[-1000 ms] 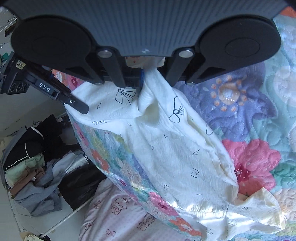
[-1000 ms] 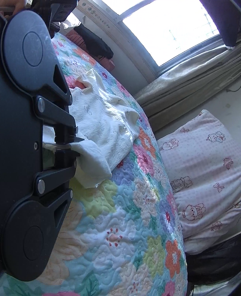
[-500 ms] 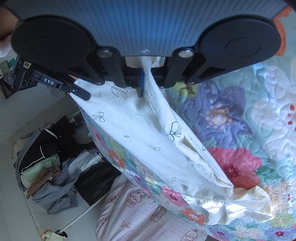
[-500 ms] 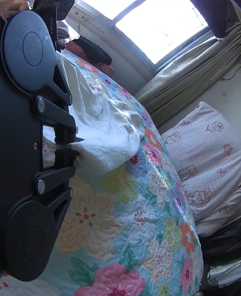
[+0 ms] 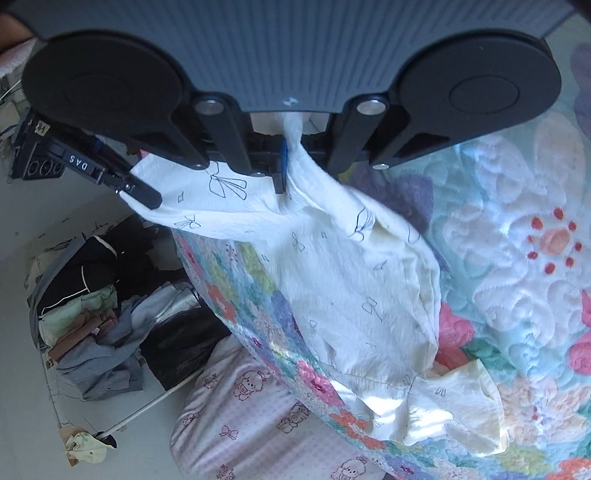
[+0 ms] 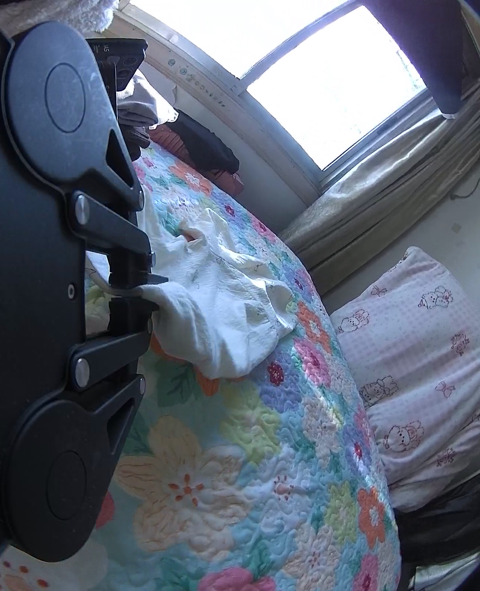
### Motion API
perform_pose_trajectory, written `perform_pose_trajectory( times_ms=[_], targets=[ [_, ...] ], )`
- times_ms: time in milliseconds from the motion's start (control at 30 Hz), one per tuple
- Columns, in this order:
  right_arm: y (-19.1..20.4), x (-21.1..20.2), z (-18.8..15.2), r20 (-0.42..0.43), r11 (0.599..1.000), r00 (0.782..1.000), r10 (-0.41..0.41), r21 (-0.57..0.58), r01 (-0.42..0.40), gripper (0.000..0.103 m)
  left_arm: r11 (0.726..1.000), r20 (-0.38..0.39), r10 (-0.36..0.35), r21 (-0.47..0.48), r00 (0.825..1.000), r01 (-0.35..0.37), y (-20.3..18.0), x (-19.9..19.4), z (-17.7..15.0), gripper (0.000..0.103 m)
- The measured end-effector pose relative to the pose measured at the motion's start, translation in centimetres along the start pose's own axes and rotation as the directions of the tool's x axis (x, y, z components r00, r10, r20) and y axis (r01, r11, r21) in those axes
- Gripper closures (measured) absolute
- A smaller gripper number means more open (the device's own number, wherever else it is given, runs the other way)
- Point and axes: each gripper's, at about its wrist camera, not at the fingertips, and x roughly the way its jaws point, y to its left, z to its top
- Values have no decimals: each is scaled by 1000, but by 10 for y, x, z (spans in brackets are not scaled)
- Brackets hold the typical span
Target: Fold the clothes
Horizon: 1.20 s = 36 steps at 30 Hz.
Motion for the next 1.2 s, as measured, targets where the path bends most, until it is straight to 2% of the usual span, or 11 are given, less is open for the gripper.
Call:
perform_pose_trajectory(
  times_ms=[100, 200, 300, 433, 633, 733, 767, 800, 833, 1000, 1200],
  targets=[
    [21, 51, 38, 0, 984, 1000, -12, -180, 12, 97, 992, 49, 89, 81, 995, -92, 2, 8, 39, 101],
    [32, 119, 89, 8, 965, 1000, 0, -261, 2, 97, 996, 93, 92, -9, 991, -92, 27, 22, 89, 100],
    [27, 198, 140, -63, 988, 998, -24, -156, 14, 97, 965, 120, 73, -259, 990, -40, 73, 41, 137, 101],
    [22, 279, 182, -160, 992, 985, -65, -120, 46, 97, 955, 109, 154, -271, 982, -120, 93, 65, 189, 101],
    [22, 339, 215, -166, 973, 974, -156, -196, 123, 97, 932, 118, 140, -352, 983, -90, 127, 98, 258, 100],
    [8, 360, 241, -126, 984, 978, -164, -93, 153, 90, 890, 109, 230, -426, 967, -164, 139, 111, 282, 94],
    [3, 365, 247, -113, 984, 979, -170, -68, 163, 65, 871, 108, 269, -452, 957, -193, 145, 113, 287, 82],
    [-2, 368, 249, -101, 983, 979, -179, -56, 174, 50, 850, 105, 306, -478, 946, -222, 152, 115, 291, 65],
    [-7, 370, 252, -90, 982, 978, -189, -44, 185, 43, 837, 130, 319, -502, 939, -215, 161, 114, 291, 60],
    [-33, 364, 234, -106, 989, 983, -147, 9, 148, 43, 823, 216, 333, -542, 918, -171, 182, 110, 284, 49],
    [-47, 321, 178, -160, 997, 984, -76, -18, 74, 43, 860, 292, 362, -470, 885, -197, 173, 88, 274, 47]
  ],
)
